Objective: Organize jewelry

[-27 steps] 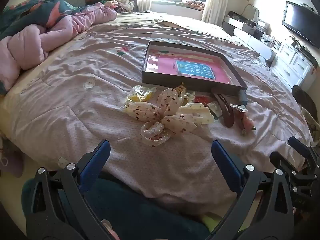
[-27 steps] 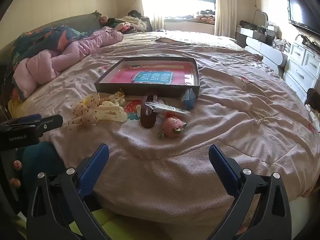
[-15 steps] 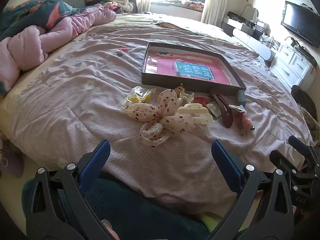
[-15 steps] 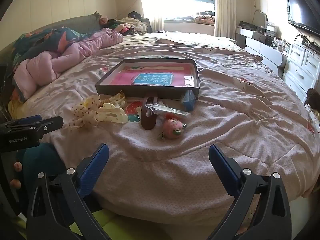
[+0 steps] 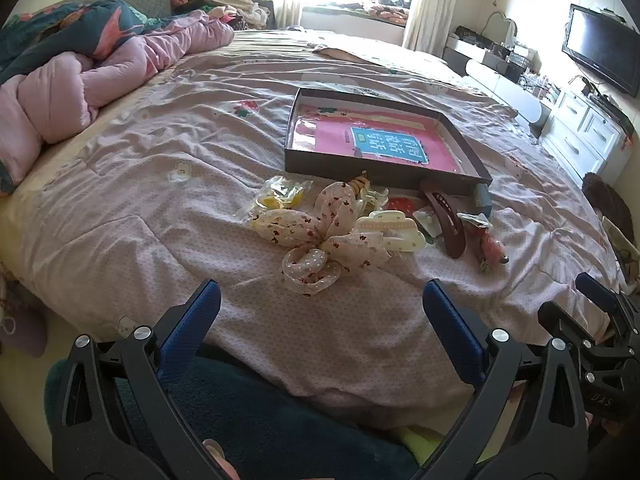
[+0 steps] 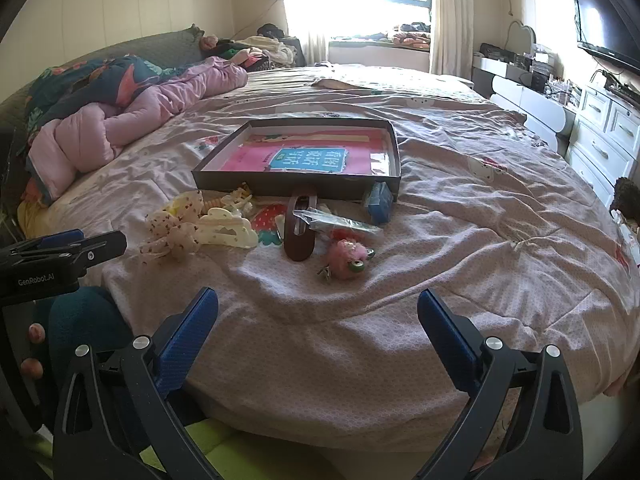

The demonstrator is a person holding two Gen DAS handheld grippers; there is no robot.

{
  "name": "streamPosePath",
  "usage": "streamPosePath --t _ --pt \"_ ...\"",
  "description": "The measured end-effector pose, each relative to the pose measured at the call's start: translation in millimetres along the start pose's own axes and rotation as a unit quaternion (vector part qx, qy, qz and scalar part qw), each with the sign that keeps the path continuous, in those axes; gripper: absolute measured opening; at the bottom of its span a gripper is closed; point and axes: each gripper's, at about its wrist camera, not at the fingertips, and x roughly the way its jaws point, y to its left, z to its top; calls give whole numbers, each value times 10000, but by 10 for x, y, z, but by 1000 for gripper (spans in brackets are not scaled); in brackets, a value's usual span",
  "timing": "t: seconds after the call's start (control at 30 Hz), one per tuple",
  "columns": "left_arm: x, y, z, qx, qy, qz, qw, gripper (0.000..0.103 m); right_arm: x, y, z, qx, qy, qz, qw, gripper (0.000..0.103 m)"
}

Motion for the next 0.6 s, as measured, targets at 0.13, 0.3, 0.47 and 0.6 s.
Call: streamPosePath --t 0.13,0.3,0.47,0.6 --pt "2 1 0 -3 -9 -2 10000 93 9 23 15 -10 4 5 10000 97" --pt "-3 -8 18 3 -21 -6 10000 93 -4 -3 5 -1 -8 10 10000 97" --pt "8 -17 53 3 -21 -10 10000 93 -4 11 31 -10 -11 18 10000 97" --pt "-11 -3 16 7 -33 -8 10000 93 1 46 19 1 -16 7 10000 97"
